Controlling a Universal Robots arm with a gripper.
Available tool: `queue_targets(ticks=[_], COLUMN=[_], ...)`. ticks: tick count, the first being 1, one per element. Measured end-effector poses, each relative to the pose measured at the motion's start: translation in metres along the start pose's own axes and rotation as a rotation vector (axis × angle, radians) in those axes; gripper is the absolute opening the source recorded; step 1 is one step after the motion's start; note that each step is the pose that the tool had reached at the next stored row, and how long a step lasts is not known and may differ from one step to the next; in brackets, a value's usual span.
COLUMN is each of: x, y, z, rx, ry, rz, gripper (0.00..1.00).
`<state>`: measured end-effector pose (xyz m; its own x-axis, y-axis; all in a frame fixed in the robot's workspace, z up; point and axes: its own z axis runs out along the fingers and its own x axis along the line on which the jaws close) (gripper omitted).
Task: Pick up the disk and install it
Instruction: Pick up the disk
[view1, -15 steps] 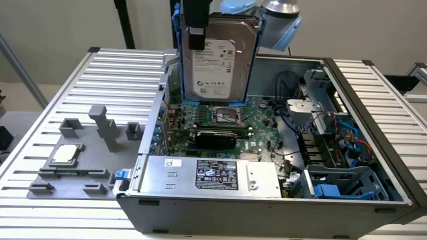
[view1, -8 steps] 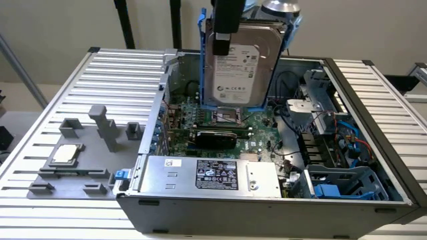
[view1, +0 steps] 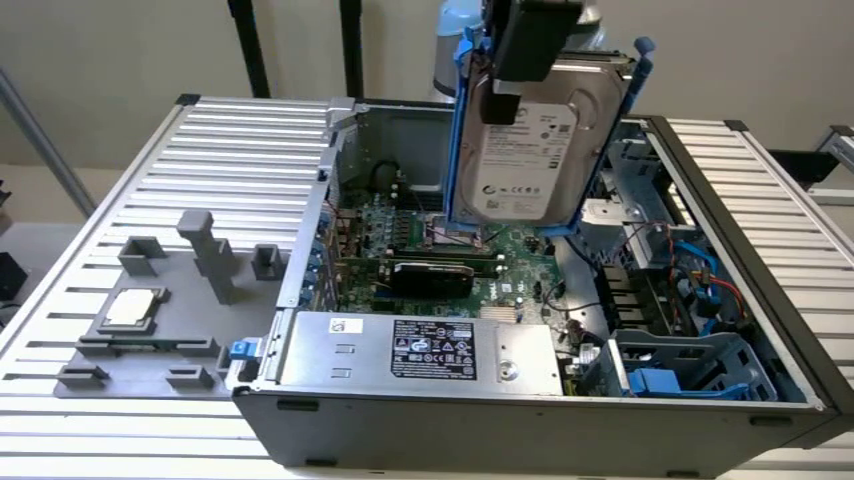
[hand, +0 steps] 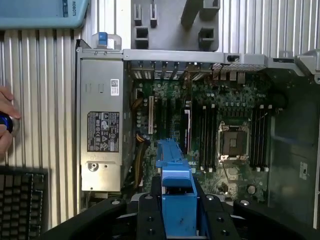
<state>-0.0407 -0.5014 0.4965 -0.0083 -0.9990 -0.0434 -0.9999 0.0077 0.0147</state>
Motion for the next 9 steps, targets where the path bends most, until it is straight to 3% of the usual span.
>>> queue_targets(ticks=[9], x=[0.016], y=[-0.0400], z=[-0.0012], rx=[-0.0001], ry=[-0.0001], rz=[0.000], gripper=[0.00])
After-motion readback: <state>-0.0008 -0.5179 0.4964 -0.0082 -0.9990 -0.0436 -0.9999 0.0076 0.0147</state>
